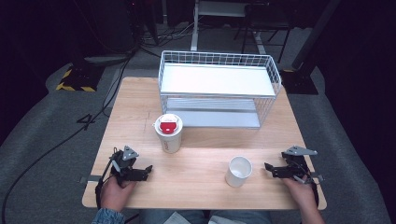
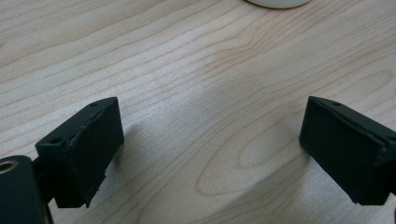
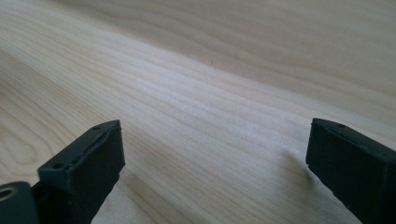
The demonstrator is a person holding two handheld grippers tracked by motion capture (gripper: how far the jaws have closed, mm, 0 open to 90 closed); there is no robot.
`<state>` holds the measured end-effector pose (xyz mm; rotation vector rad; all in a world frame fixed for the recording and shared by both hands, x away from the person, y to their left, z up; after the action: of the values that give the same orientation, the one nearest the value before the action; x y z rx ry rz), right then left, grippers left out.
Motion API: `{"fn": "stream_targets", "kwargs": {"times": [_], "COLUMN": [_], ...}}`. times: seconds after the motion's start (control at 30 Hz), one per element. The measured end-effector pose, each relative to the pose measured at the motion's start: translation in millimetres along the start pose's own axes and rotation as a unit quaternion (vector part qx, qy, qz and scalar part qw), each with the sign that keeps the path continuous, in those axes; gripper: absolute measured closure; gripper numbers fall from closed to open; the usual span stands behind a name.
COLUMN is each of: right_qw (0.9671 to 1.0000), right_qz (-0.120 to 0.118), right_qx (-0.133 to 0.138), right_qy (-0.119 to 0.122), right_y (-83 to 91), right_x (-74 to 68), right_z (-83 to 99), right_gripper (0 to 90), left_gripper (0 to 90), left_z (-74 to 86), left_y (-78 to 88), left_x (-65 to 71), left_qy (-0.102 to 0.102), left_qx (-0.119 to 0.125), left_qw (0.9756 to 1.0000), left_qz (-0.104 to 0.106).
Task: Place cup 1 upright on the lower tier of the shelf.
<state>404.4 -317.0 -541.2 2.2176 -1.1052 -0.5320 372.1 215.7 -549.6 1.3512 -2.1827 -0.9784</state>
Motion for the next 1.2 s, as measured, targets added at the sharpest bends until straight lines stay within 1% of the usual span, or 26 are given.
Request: {"fn": "stream_targets", "kwargs": {"times": [0.03, 0.07, 0.27, 0.3, 0.33, 0.37, 0.4, 0.47, 0.57, 0.6, 0.63, 0.67, 0.7, 0.73, 0.8, 0.87, 0.93, 0.97, 1.0, 1.07, 1.1, 1.13, 1.17, 1.2], "right_qw": [1.0000, 0.9998, 0.9986, 0.9986, 0.9981, 0.9981, 0.9978, 0.9978, 0.9972, 0.9970, 0.9970, 0.9966, 0.9966, 0.9961, 0.9956, 0.9955, 0.9949, 0.9949, 0.9945, 0.9933, 0.9933, 0.9927, 0.9917, 0.9894], "right_qz": [0.000, 0.002, 0.001, 0.001, -0.001, -0.001, -0.008, -0.011, -0.021, -0.029, -0.029, -0.038, -0.038, -0.041, -0.047, -0.049, -0.059, -0.059, -0.066, -0.076, -0.076, -0.079, -0.083, -0.094], "right_qx": [0.000, 0.018, 0.048, 0.048, 0.055, 0.055, 0.059, 0.058, 0.061, 0.060, 0.060, 0.059, 0.059, 0.056, 0.055, 0.054, 0.055, 0.055, 0.055, 0.056, 0.056, 0.057, 0.059, 0.065], "right_qy": [0.000, 0.006, 0.023, 0.023, 0.026, 0.026, 0.031, 0.031, 0.037, 0.038, 0.038, 0.043, 0.043, 0.055, 0.059, 0.060, 0.061, 0.061, 0.060, 0.067, 0.067, 0.072, 0.078, 0.089], "right_y": [0.0, 6.8, 26.2, 26.2, 32.1, 32.1, 37.6, 39.5, 46.2, 48.5, 48.5, 51.4, 51.4, 53.9, 57.1, 58.8, 63.0, 63.0, 65.1, 66.2, 66.2, 66.8, 67.7, 68.4], "right_x": [0.0, -1.8, -9.4, -9.4, -13.4, -13.4, -18.0, -19.7, -26.8, -30.7, -30.7, -36.9, -36.9, -41.5, -46.4, -48.2, -53.7, -53.7, -58.6, -65.2, -65.2, -68.9, -74.0, -81.1], "right_z": [0.0, -3.8, -12.2, -12.2, -13.5, -13.5, -13.6, -13.2, -12.6, -12.8, -12.8, -14.4, -14.4, -15.4, -15.8, -15.6, -14.8, -14.8, -14.6, -15.0, -15.0, -15.3, -16.0, -17.1], "right_gripper": [4.7, 4.8, 4.8, 4.8, 4.8, 4.8, 5.0, 5.0, 5.3, 5.4, 5.4, 5.3, 5.3, 5.3, 5.3, 5.4, 5.4, 5.4, 5.4, 5.4, 5.4, 5.4, 5.4, 5.4], "left_gripper": [6.9, 6.9, 6.9, 6.9, 6.9, 6.9, 6.9, 6.9, 6.9, 6.9, 6.9, 6.9, 6.9, 6.9, 6.9, 6.9, 6.9, 6.9, 6.9, 6.9, 6.9, 6.9, 6.9, 6.9], "left_z": [0.0, 0.0, 0.0, 0.0, 0.0, 0.0, 0.0, 0.0, 0.0, 0.0, 0.0, 0.0, 0.0, 0.0, 0.0, 0.0, 0.0, 0.0, 0.0, 0.0, 0.1, 0.0, 0.0, 0.0], "left_y": [0.0, 0.0, 0.0, 0.0, 0.0, 0.0, 0.0, 0.0, 0.0, 0.0, 0.0, 0.0, 0.0, 0.0, 0.0, 0.0, 0.0, 0.0, 0.0, 0.0, 0.0, 0.0, 0.0, 0.0], "left_x": [0.0, 0.0, 0.0, 0.0, 0.1, 0.0, 0.0, 0.0, 0.1, 0.1, 0.0, 0.0, 0.0, 0.1, 0.1, 0.1, 0.1, 0.1, 0.0, 0.1, 0.1, 0.1, 0.1, 0.1], "left_qy": [0.000, 0.000, 0.000, 0.000, 0.000, 0.000, 0.000, 0.000, 0.000, 0.000, 0.000, 0.000, 0.000, 0.000, 0.000, 0.000, 0.000, 0.000, 0.000, 0.000, 0.000, 0.001, 0.000, 0.001], "left_qx": [0.000, 0.000, 0.000, 0.000, 0.000, 0.000, 0.000, 0.000, 0.000, 0.000, 0.000, 0.000, 0.000, 0.000, 0.000, 0.000, 0.000, 0.000, 0.000, 0.000, 0.000, 0.000, 0.000, 0.000], "left_qw": [1.0000, 1.0000, 1.0000, 1.0000, 1.0000, 1.0000, 1.0000, 1.0000, 1.0000, 1.0000, 1.0000, 1.0000, 1.0000, 1.0000, 1.0000, 1.0000, 1.0000, 1.0000, 1.0000, 1.0000, 1.0000, 1.0000, 1.0000, 1.0000], "left_qz": [0.000, 0.000, 0.000, 0.000, 0.000, 0.000, 0.000, 0.000, 0.000, 0.000, 0.000, 0.000, 0.000, 0.000, 0.000, 0.000, 0.000, 0.000, 0.000, 0.000, 0.000, 0.000, 0.000, 0.000]}}
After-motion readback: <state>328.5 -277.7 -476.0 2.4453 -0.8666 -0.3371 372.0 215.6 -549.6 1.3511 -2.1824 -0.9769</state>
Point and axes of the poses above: each handheld gripper's, and its own axes: y roughly backward along the jaws, z roughly out of its underside, x roughly to its right, the point moved 6 cm from there along -y, roughly forward along the jaws, and after that the axes turned 5 degrees about -z, right-handed, at the moved point
